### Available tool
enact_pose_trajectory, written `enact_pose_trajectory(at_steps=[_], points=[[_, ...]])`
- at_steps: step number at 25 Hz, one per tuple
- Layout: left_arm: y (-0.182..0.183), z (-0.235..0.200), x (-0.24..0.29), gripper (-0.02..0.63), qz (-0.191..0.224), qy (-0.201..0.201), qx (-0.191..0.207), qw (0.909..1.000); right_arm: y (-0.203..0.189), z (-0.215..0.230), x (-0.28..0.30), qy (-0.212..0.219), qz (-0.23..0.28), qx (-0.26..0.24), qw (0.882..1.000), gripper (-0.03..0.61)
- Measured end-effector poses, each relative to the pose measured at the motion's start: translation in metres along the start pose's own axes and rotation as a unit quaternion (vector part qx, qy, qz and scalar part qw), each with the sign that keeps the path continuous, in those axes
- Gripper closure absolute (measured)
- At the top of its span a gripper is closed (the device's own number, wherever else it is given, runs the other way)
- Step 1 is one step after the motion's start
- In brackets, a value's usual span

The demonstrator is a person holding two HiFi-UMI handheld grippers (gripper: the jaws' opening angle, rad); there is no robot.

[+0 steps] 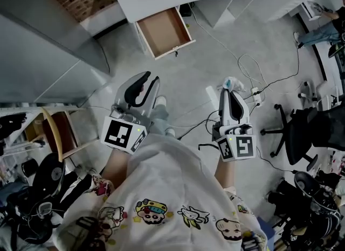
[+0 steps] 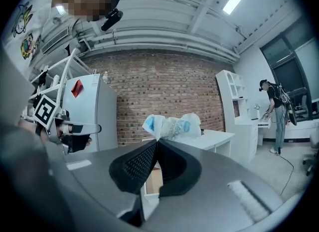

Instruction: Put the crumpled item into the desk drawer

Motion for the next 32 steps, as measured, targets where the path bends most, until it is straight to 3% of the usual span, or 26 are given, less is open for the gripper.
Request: enact_pose_trajectory(at_steps=[9, 20, 26, 32], points=[[-0.001, -0.075, 0.069, 0.515, 0.004, -0.011, -0.001, 0.9999, 0.015, 0.007, 0.105, 0.007, -0.005, -0.007, 1.000, 0.566], [-0.003, -0.126, 0.109, 0.546, 0.011, -0.010, 0.003, 0.9999, 0.023, 0.015, 0.169, 0.002, 0.002, -0.009, 1.000, 0.566], [-0.007, -0.135, 0.117, 0.610, 0.001, 0.003, 0.001, 1.0000, 0.030, 0.023, 0.187, 0.007, -0.002, -0.013, 1.000, 0.566], [-0.013, -0.153, 0.137, 0.617, -0.005, 0.045, -0.011, 0.9989, 0.036, 0.041, 0.228, 0.039, -0.018, -0.023, 0.999, 0.566]])
Point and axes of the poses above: the fingertips, and each gripper's own axes: x forward along the fingers, z to its right, y out of its top, the point moved 1 cm from there along -x, backward along the fingers, and after that the axes turned 13 degrees about x, right-handed, at the moved point
